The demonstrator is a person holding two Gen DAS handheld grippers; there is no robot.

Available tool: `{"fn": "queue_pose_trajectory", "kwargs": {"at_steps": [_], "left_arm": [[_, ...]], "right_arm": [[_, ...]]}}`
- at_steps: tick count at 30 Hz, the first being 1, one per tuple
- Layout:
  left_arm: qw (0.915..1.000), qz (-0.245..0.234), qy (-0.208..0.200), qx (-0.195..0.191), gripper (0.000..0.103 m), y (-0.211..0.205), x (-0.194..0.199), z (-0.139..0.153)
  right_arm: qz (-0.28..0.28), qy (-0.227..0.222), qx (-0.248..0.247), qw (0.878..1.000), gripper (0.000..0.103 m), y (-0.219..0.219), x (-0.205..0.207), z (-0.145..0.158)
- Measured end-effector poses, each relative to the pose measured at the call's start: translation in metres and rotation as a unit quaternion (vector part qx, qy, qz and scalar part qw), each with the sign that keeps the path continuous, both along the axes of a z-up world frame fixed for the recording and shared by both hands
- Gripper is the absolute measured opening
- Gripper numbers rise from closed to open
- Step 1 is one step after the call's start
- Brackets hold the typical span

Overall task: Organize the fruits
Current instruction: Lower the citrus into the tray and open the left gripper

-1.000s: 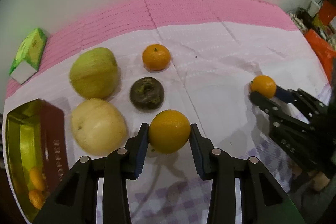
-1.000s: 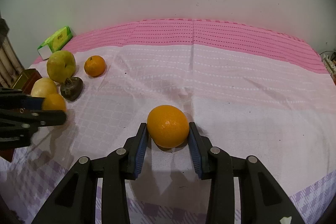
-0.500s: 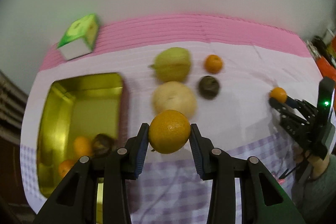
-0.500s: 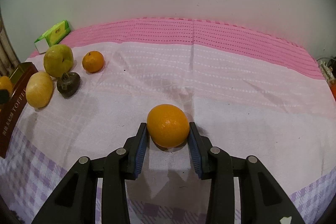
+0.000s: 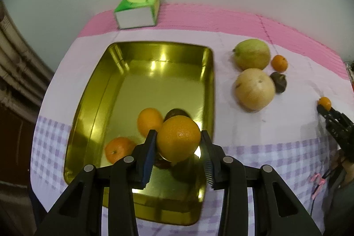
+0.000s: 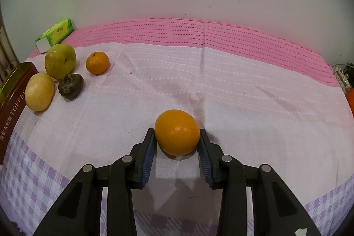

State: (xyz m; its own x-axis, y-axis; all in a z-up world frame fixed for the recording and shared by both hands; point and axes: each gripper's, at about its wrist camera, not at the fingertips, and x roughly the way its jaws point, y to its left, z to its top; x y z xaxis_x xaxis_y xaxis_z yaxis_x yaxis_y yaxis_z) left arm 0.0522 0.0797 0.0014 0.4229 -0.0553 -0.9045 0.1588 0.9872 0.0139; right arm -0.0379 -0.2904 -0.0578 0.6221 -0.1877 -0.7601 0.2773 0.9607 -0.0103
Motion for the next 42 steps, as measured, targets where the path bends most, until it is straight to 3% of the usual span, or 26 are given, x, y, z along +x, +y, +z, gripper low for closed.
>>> {"fn": "queue_pose_trajectory", "kwargs": {"at_steps": [23, 42], "left_arm": [[0.9994, 0.028, 0.017, 0.012, 0.04, 0.026, 0.002, -0.023], [0.9993, 0.03, 0.013, 0.018, 0.042, 0.03, 0.001, -0.017]], "right_arm": [[0.0, 0.002, -0.006, 1.0, 0.035, 0.002, 0.002, -0.001], [0.0, 0.002, -0.008, 1.0, 0.035, 0.002, 0.003, -0.002]]}}
